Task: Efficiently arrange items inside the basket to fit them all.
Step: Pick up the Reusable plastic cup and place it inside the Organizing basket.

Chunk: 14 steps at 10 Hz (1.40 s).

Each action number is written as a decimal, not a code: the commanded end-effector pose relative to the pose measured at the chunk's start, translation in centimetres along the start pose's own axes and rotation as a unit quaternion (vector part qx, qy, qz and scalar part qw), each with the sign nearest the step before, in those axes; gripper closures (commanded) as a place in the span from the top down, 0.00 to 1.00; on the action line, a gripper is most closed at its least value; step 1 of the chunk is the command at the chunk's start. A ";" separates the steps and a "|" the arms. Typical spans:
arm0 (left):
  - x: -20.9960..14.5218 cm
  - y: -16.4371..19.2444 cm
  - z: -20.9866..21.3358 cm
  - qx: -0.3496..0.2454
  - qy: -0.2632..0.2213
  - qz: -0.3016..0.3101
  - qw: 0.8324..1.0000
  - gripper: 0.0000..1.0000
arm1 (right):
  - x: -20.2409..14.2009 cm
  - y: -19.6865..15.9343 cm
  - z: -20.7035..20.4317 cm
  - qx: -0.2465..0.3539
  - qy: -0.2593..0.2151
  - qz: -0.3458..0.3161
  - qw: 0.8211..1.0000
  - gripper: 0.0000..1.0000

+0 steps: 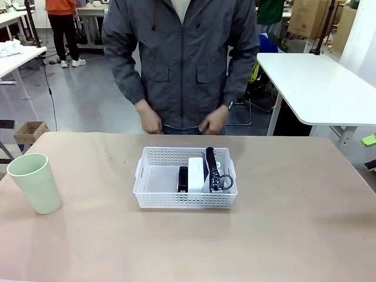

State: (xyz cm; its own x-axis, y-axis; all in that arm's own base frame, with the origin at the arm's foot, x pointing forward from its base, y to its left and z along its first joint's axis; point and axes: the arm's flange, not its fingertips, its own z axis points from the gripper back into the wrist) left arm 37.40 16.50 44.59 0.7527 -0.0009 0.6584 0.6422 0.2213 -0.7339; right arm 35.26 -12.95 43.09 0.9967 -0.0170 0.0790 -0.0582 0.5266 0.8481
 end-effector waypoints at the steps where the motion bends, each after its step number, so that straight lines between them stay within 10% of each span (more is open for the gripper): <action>1: 0.0 -0.2 0.2 -0.004 0.001 -0.007 1.000 1.00 | -0.3 0.1 0.5 -0.002 0.008 0.002 1.000 1.00; 10: 0.5 0.0 1.2 0.027 0.001 -0.015 1.000 1.00 | -0.3 0.1 0.5 -0.002 0.008 0.002 1.000 1.00; 14: -4.1 -0.2 6.9 0.067 0.013 -0.221 0.973 1.00 | -0.3 0.1 0.5 -0.002 0.008 0.002 1.000 1.00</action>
State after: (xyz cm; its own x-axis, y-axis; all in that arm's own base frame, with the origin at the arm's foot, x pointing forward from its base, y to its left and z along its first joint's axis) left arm 34.41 22.49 45.05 0.5145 -0.1062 0.8509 0.8290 0.3153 -0.4619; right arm 35.24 -12.94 43.07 0.9969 -0.0158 0.0776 -0.0577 0.5252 0.8490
